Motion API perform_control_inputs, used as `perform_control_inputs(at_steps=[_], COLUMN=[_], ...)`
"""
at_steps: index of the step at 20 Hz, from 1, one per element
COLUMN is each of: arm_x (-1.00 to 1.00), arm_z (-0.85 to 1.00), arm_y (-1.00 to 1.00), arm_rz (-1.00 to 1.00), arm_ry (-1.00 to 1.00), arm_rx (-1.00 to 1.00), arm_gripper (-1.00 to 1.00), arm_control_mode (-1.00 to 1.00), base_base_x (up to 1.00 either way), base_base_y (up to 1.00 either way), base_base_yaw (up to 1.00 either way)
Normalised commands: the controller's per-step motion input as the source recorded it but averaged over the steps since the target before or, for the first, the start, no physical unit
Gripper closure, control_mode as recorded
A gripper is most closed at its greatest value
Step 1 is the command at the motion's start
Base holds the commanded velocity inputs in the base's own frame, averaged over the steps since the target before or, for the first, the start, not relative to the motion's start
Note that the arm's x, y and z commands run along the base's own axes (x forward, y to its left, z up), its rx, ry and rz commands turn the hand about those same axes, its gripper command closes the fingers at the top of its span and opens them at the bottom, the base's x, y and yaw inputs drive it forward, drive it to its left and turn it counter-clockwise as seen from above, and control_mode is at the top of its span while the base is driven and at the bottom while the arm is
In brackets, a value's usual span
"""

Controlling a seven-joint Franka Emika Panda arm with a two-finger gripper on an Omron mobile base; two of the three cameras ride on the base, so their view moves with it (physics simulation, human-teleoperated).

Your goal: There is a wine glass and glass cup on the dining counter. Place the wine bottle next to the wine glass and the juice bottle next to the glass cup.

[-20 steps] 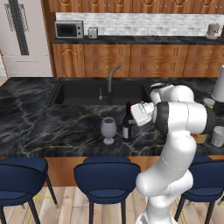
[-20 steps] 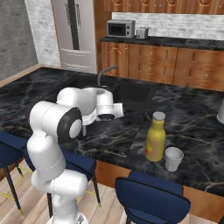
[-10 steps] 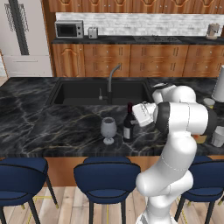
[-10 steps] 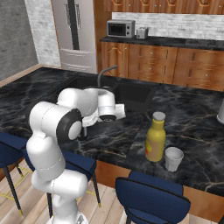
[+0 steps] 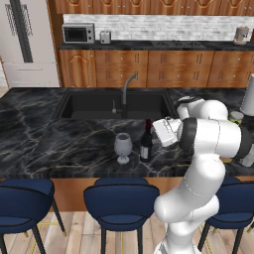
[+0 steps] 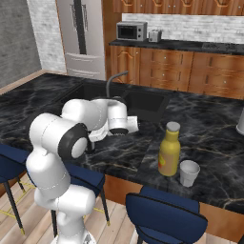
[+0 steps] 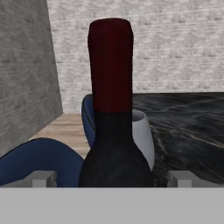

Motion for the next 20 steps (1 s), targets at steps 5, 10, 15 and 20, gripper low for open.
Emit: perform_control_inputs(at_steps=[5,10,15,20], arm_x=[-0.10,-0.05,-0.12,-0.26], arm_z=[0.00,0.03,0.13,0.23], arm_y=[-0.09,-0.15,-0.20,-0.10], arm_rz=[0.00,-0.01,-0.07,-0.15], arm_ry=[0.00,-0.01,-0.03,0.00], arm_rx=[0.00,0.00,-0.06,-0.09], arm_gripper=[-1.00,-1.00,-1.00,-1.00], arm_control_mode=[-1.00,-1.00,-1.00,-1.00], base_base_x=[0.00,0.00,0.00,0.00], base_base_y=[0.00,0.00,0.00,0.00], base_base_yaw=[0.00,0.00,0.00,0.00])
